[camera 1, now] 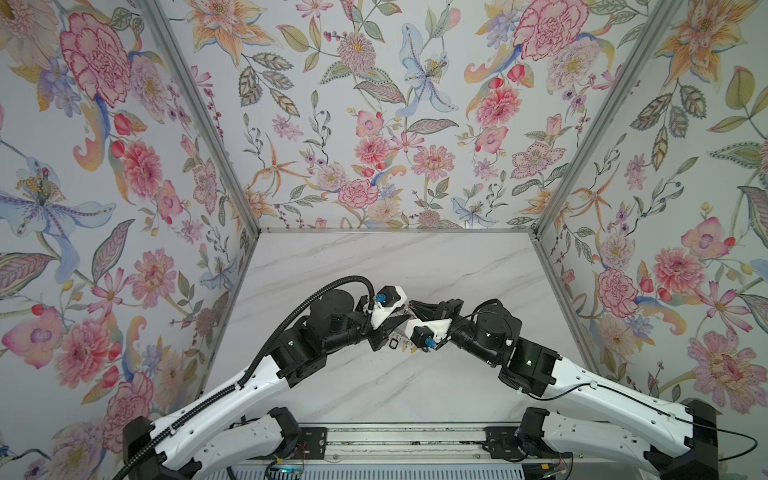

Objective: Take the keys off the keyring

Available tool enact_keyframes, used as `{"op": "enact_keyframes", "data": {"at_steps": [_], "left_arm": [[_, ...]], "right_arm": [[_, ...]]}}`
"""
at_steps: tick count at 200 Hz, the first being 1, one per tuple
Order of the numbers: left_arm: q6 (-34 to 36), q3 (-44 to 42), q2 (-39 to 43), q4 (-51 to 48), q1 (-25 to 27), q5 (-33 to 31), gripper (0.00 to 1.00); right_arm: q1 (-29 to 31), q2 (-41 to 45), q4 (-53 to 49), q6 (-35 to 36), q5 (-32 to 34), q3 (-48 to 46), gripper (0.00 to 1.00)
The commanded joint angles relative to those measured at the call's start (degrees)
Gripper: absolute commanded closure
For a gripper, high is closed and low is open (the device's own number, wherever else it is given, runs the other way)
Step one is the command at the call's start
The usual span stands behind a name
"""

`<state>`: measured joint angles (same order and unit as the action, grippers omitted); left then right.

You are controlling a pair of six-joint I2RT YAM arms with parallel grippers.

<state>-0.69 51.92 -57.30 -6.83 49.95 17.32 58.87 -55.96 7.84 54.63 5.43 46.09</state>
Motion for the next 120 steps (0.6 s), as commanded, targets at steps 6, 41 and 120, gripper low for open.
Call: {"op": "enact_keyframes", "data": {"at_steps": [6, 41, 120], "left_arm": [[0.9, 2.0, -1.4, 1.0, 0.7, -2.0, 0.78], [1.0, 1.4, -0.5, 2.4, 0.7, -1.6, 0.92], [2.6, 1.3, 0.5, 1.5, 0.6, -3.6, 1.0]], "right_arm": [[0.8, 1.1, 2.7, -1.5, 0.1, 2.6, 1.0], [0.9, 1.5, 2.2, -1.6, 0.0, 2.4, 1.0], [0.8, 2.7, 0.8, -1.7, 2.6, 2.2, 1.0]]}}
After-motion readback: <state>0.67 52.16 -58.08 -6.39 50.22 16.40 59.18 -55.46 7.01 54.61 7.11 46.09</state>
